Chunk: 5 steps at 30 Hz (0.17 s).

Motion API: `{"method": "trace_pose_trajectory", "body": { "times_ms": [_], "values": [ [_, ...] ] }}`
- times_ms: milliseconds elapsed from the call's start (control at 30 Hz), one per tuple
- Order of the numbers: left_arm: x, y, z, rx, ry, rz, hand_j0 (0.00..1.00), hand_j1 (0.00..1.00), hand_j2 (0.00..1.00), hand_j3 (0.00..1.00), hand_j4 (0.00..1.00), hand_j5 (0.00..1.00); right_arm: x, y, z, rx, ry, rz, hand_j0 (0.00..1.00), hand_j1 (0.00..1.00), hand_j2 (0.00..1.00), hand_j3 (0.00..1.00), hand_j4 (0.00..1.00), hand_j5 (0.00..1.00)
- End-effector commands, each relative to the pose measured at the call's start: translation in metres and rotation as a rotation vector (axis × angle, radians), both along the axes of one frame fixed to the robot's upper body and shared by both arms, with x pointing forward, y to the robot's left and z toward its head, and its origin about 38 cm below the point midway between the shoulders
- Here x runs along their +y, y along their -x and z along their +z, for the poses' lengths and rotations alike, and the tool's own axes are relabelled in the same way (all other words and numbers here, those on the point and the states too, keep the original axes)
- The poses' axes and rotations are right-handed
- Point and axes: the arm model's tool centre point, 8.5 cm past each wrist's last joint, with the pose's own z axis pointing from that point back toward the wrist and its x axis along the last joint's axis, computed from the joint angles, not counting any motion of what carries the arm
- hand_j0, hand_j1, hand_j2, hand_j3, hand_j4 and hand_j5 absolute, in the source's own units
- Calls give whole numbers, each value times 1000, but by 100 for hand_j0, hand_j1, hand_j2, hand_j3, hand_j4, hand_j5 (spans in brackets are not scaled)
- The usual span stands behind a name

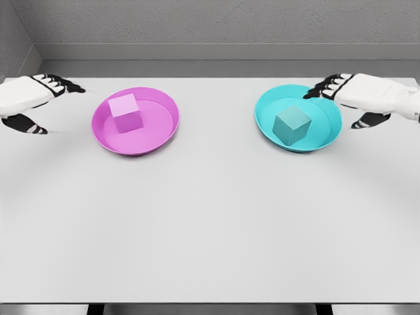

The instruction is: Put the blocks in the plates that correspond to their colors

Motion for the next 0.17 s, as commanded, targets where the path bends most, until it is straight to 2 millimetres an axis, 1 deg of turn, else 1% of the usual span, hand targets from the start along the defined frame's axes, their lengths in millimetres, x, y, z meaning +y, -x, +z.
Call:
{"method": "trace_pose_trajectory", "body": {
  "times_ms": [0,33,67,100,133],
  "values": [
    [19,6,12,-5,-25,30,100,100,100,100,100,100,-8,3,18,-43,-7,-11,99,99,99,99,99,99],
    [22,8,11,1,-30,36,100,100,100,100,100,100,-8,9,13,-44,-17,-5,98,98,98,98,98,98],
    [23,9,9,6,-31,39,100,100,100,100,100,100,-13,23,9,-64,-46,-4,98,98,98,98,98,98],
    [25,9,9,7,-33,44,100,100,100,100,100,100,-16,33,5,-66,-57,-4,98,98,98,98,98,98],
    [27,9,10,7,-36,47,100,100,100,100,100,100,-24,40,1,-63,-74,-27,98,98,98,98,98,98]
  ]
}}
